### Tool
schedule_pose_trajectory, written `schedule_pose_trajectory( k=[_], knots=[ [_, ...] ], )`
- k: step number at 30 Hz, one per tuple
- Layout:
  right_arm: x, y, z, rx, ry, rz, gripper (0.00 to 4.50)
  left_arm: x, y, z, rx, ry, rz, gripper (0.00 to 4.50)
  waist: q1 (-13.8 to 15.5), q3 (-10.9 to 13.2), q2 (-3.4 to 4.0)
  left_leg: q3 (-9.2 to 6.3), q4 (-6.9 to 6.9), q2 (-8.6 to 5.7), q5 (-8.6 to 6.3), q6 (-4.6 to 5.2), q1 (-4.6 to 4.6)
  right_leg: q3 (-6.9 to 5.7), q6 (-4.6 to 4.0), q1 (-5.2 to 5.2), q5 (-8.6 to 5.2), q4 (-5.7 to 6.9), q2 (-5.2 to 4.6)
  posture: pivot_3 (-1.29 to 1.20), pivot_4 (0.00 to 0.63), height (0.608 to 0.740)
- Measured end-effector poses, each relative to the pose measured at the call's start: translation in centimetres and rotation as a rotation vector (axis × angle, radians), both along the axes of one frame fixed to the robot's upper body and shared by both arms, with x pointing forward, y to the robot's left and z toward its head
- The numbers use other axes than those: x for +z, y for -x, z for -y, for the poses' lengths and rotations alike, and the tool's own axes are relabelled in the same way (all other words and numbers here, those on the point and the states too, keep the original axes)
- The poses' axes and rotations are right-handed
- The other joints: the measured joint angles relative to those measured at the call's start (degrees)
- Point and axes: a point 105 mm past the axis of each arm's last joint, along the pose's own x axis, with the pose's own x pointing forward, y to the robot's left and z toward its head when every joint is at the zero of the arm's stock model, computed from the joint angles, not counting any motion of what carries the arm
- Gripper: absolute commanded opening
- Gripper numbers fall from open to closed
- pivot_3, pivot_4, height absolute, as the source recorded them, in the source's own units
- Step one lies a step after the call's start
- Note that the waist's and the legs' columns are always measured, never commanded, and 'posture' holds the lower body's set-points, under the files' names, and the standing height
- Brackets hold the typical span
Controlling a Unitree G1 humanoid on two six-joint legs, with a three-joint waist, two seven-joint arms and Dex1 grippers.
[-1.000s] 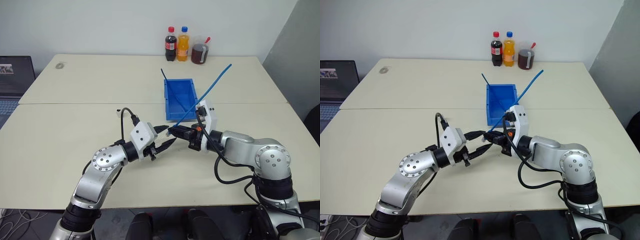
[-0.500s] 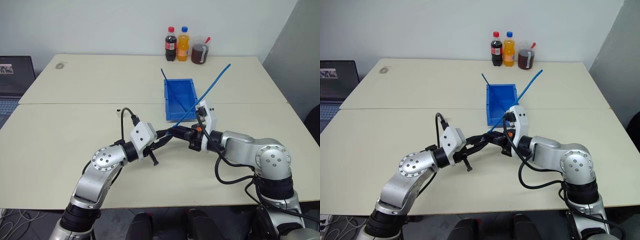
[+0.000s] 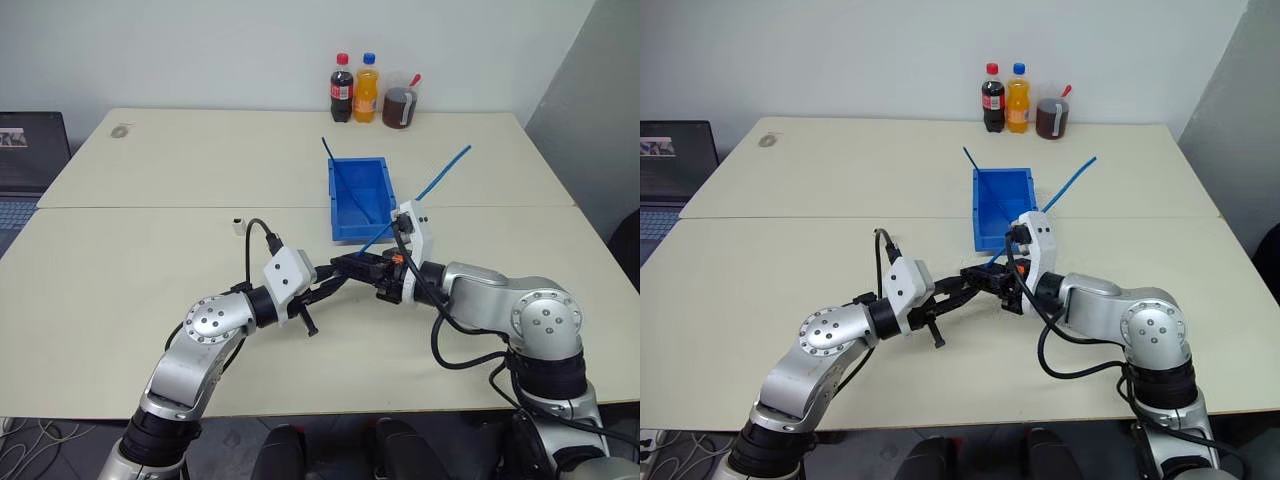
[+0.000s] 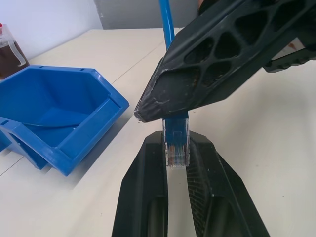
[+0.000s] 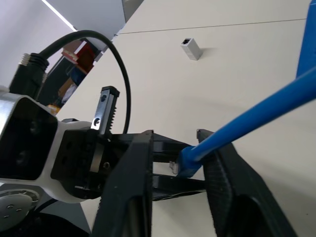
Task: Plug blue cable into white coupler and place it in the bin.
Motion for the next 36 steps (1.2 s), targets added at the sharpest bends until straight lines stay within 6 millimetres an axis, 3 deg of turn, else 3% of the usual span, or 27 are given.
schedule_pose_trajectory(
  k=[3, 4, 8, 10, 13, 16, 20, 29, 36],
  knots=[
    [0.5, 0.2, 1.2, -0.003, -0.084, -0.024, 2.97, 0.3, 0.2, 0.6, -0.021, 0.09, -0.096, 0.24, 0.13, 0.0, 0.0, -0.03, 0.03, -0.02, 0.0, 0.0, -0.08, -0.05, 0.0, 0.0, 0.0, -0.02, -0.01, 0.0, 0.15, 0.74],
    [0.8, 0.4, 2.5, 0.0, -0.121, -0.028, 3.18, 0.7, 0.4, 0.7, -0.04, 0.136, -0.153, 0.24, 0.21, 0.0, 0.0, -0.06, 0.07, -0.03, 0.0, 0.0, -0.15, -0.1, 0.01, 0.0, 0.0, -0.05, -0.02, 0.0, 0.15, 0.74],
    [1.1, 1.9, 4.6, 0.071, -0.159, -0.036, 3.18, 1.8, 0.2, 0.4, -0.063, 0.216, -0.256, 0.24, 0.14, 0.0, -0.01, -0.07, 0.11, -0.05, 0.0, 0.0, -0.16, -0.11, 0.04, 0.0, 0.0, -0.06, -0.02, 0.0, 0.15, 0.74],
    [1.2, 3.3, 5.0, 0.154, -0.169, -0.048, 3.18, 3.1, 0.7, 0.6, -0.143, 0.319, -0.4, 0.24, -0.08, 0.01, -0.01, -0.11, 0.12, 0.01, 0.0, 0.01, -0.15, -0.14, 0.04, -0.01, 0.0, -0.01, 0.04, 0.0, 0.15, 0.74],
    [1.7, 4.1, 4.9, 0.227, -0.212, -0.043, 3.18, 5.3, 2.4, 0.9, -0.328, 0.459, -0.605, 0.24, -0.71, 0.01, 0.0, -0.13, 0.12, 0.05, 0.0, 0.01, -0.03, -0.11, 0.03, 0.02, 0.0, 0.06, 0.13, 0.0, 0.15, 0.74],
    [2.3, 4.1, 4.6, 0.259, -0.265, -0.035, 3.18, 6.0, 4.0, 0.4, -0.46, 0.537, -0.806, 0.24, -1.08, 0.01, 0.01, -0.15, 0.12, 0.08, 0.0, 0.01, 0.0, -0.09, 0.03, 0.02, 0.0, 0.08, 0.17, 0.0, 0.15, 0.74],
    [3.3, 4.1, 4.1, 0.29, -0.321, -0.018, 3.18, 7.0, 5.2, -0.5, -0.545, 0.595, -0.938, 0.24, -0.92, 0.02, 0.01, -0.13, 0.12, 0.05, 0.0, 0.01, -0.03, -0.08, 0.04, 0.02, 0.0, 0.04, 0.11, 0.0, 0.15, 0.74],
    [4.9, 4.6, 3.8, 0.353, -0.393, -0.025, 3.18, 6.8, 6.0, -0.6, -0.566, 0.628, -1.065, 0.24, 0.0, 0.02, 0.01, -0.1, 0.13, -0.02, 0.0, 0.01, -0.03, -0.07, 0.03, 0.02, 0.0, 0.02, 0.01, 0.0, 0.15, 0.74],
    [4.7, 5.5, 3.0, 0.434, -0.383, -0.095, 3.18, 6.7, 6.3, -0.5, -0.574, 0.614, -1.082, 0.24, 0.01, 0.02, 0.01, -0.06, 0.13, -0.03, 0.0, 0.01, -0.04, -0.03, 0.03, 0.02, 0.0, 0.0, 0.01, 0.0, 0.15, 0.74]
  ],
)
